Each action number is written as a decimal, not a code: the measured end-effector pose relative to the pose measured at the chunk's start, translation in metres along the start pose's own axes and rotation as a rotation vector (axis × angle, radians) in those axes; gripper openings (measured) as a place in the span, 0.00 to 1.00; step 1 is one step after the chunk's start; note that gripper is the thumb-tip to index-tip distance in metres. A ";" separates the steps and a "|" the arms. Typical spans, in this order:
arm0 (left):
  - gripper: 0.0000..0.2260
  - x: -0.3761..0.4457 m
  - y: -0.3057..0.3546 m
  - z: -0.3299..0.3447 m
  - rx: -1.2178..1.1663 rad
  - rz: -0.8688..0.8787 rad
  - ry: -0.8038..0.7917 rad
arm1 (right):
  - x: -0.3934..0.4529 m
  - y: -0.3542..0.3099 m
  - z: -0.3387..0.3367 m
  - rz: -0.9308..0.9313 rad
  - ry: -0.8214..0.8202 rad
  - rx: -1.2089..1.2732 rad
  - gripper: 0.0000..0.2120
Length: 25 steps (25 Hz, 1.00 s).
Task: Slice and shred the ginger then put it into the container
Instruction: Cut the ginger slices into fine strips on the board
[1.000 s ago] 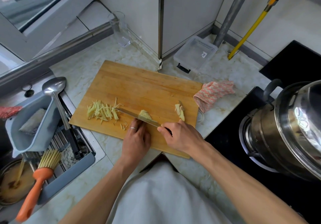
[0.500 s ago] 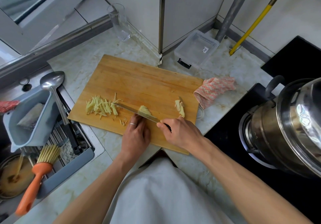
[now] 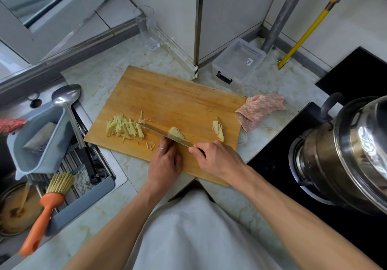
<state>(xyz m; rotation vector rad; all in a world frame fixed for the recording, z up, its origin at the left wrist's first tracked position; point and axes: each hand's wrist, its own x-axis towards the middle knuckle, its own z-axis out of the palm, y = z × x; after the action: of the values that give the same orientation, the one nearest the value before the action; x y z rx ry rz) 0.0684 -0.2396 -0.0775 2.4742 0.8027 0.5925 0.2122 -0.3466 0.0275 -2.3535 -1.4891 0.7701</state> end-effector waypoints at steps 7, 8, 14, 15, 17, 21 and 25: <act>0.15 0.000 -0.001 0.001 -0.008 -0.027 -0.014 | -0.003 -0.002 0.001 -0.008 0.006 0.021 0.21; 0.15 -0.001 -0.002 0.002 -0.009 -0.023 -0.007 | -0.005 -0.001 -0.001 -0.007 0.003 0.021 0.22; 0.15 -0.002 -0.003 0.004 0.003 -0.017 -0.001 | 0.000 -0.001 0.001 0.000 0.000 0.010 0.21; 0.16 -0.002 -0.004 0.005 0.006 -0.019 -0.006 | 0.001 -0.001 0.003 -0.003 0.001 0.004 0.20; 0.17 -0.002 -0.005 0.005 0.003 -0.024 -0.011 | 0.003 -0.003 0.004 -0.010 0.002 0.006 0.19; 0.17 -0.001 -0.002 0.004 -0.006 -0.033 -0.003 | -0.003 -0.003 0.001 -0.011 0.002 0.036 0.20; 0.18 -0.003 -0.003 0.005 -0.006 -0.026 0.011 | -0.010 -0.002 -0.001 0.003 -0.013 0.060 0.22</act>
<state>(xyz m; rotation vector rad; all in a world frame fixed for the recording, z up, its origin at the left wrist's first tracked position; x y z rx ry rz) 0.0675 -0.2408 -0.0841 2.4531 0.8347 0.5994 0.2081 -0.3551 0.0323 -2.3115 -1.4479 0.8206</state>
